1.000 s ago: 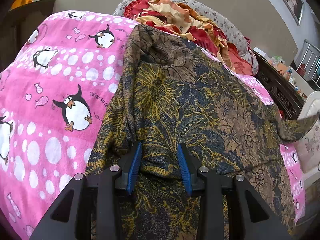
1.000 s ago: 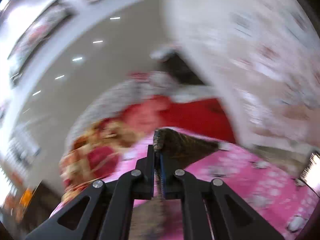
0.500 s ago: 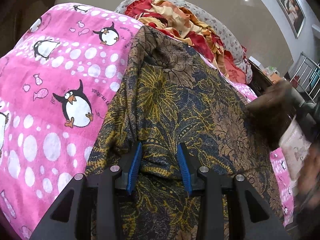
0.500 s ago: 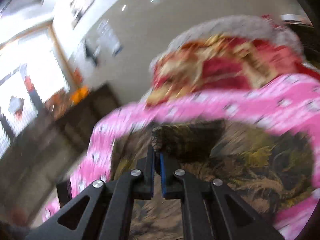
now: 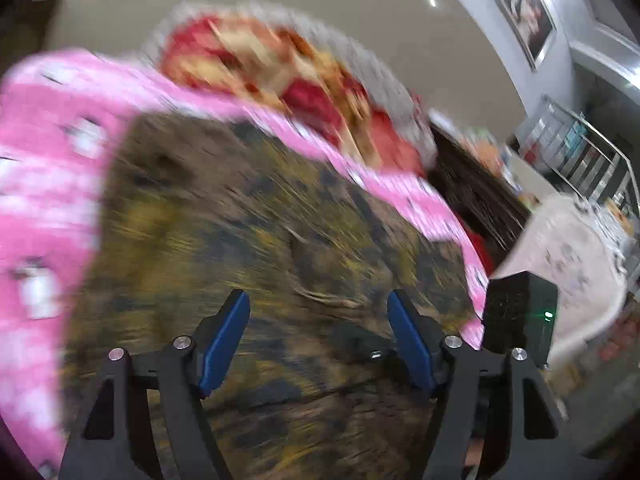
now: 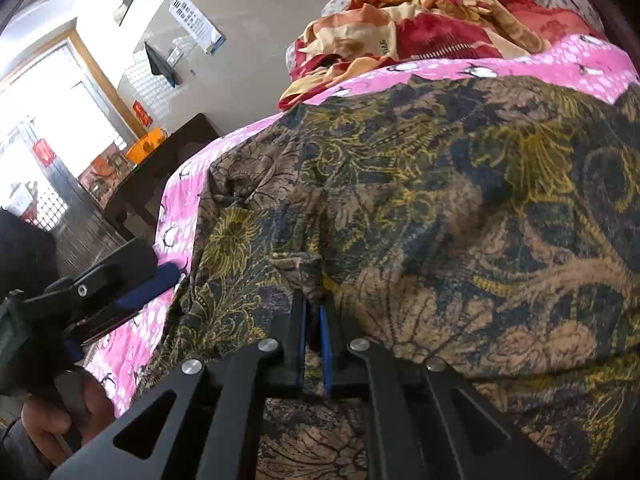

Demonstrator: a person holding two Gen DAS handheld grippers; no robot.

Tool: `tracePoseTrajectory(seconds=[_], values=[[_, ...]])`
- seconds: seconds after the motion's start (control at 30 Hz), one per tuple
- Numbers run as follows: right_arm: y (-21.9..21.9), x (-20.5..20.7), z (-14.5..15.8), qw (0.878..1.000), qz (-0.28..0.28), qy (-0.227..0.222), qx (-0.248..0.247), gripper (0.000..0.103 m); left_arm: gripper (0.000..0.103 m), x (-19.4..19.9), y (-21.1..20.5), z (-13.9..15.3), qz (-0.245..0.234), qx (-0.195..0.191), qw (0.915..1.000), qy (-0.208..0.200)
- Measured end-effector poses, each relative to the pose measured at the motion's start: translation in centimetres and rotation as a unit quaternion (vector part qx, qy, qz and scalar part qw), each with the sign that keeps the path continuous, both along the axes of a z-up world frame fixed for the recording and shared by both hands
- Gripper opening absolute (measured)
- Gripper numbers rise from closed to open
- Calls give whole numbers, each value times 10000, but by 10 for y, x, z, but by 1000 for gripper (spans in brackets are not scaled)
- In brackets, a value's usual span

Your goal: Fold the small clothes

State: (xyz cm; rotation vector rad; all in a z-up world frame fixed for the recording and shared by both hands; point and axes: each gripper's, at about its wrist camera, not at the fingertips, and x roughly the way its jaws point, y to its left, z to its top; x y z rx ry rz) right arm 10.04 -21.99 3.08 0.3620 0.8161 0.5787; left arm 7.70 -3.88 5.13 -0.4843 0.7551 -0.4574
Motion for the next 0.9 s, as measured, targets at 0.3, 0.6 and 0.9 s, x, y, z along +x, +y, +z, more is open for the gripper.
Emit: tracePoseTrajectory(seconds=[0.3, 0.6, 0.9], values=[[25, -8, 11, 9974, 369, -259, -562, 25, 50, 51, -8, -44, -211, -1191, 9863, 1126], [-18, -57, 10, 9861, 88, -163, -1649, 30, 0, 35, -1, -50, 110, -504, 9949, 871], [-54, -63, -1, 9850, -725, 173, -1558, 31, 0, -22, 27, 26, 241, 127, 9991, -325]])
